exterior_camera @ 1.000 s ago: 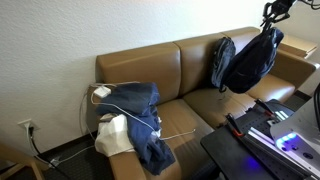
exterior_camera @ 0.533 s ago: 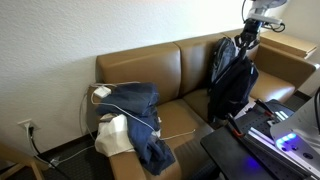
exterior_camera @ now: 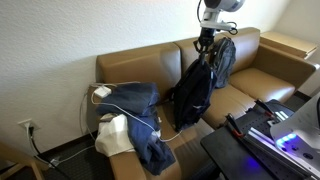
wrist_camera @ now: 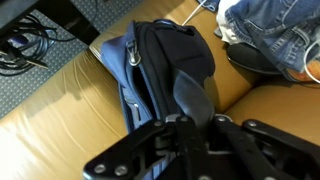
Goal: Move the blue bag to the left
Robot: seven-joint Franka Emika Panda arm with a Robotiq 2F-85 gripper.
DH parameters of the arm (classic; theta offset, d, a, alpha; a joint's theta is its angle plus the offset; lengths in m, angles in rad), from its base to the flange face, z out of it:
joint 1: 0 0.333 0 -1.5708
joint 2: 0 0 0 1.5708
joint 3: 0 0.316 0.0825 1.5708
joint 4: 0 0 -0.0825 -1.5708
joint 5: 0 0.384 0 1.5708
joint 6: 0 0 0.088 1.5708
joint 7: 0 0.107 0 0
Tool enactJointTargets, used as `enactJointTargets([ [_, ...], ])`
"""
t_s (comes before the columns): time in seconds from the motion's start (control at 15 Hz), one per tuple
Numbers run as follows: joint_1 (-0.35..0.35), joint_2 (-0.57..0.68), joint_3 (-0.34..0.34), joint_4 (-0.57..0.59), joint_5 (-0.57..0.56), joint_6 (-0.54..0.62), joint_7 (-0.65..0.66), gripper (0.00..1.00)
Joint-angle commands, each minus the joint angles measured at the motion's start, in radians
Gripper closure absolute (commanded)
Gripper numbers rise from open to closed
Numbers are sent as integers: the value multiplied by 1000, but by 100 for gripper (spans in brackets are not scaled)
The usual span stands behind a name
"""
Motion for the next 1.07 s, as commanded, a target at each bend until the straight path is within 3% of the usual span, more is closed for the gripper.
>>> enactJointTargets([
  [0.0,59,1,15,138,-80,58,203,96],
  [0.2,99,55,6,228,-188,83,388,96],
  [0.33,83,60,30,230,-146,21,360,96],
  [0.4,86,69,26,175,-159,83,361,86],
  [0.6,88,92,28,182,-157,73,361,86],
  [0.67,88,94,28,182,-157,73,361,96],
  [0.8,104,169,15,219,-193,79,428,96],
  [1.0,137,336,6,292,-175,264,592,96],
])
